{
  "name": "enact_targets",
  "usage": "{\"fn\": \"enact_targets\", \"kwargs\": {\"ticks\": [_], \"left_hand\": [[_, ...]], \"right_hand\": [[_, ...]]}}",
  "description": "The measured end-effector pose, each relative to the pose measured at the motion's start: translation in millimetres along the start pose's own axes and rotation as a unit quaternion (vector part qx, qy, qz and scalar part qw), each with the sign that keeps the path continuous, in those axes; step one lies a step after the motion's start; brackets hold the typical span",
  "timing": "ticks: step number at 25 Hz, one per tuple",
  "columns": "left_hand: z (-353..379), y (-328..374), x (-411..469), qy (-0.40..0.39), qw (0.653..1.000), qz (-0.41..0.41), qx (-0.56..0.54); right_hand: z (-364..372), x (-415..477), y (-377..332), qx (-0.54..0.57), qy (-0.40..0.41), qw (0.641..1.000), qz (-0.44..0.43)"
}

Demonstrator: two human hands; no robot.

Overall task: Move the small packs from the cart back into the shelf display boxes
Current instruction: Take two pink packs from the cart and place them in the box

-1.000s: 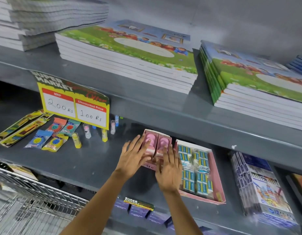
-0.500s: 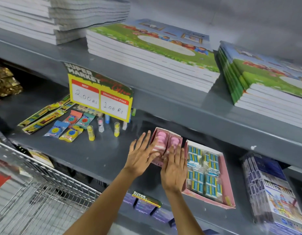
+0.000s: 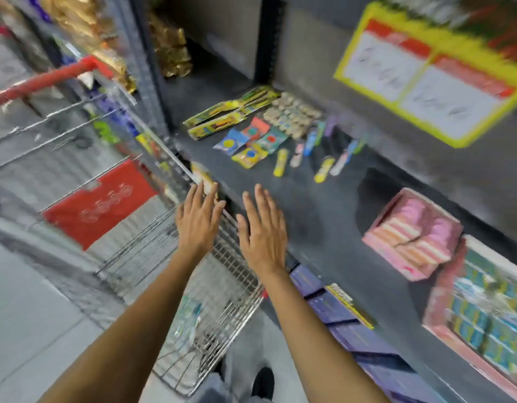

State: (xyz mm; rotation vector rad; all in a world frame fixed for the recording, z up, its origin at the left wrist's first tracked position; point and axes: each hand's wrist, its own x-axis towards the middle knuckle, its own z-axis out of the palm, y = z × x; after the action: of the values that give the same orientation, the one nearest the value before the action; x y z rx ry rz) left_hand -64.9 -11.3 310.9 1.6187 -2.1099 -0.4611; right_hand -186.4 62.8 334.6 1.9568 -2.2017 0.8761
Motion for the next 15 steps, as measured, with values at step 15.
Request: {"fn": "enact_targets", "kwargs": {"ticks": [15], "left_hand": [[175.9, -219.8, -128.3, -0.277, 0.920, -0.268, 0.069]], "right_hand": [[268.0, -154.4, -14.3, 0.032, -0.366, 0.909, 0.198]]}}
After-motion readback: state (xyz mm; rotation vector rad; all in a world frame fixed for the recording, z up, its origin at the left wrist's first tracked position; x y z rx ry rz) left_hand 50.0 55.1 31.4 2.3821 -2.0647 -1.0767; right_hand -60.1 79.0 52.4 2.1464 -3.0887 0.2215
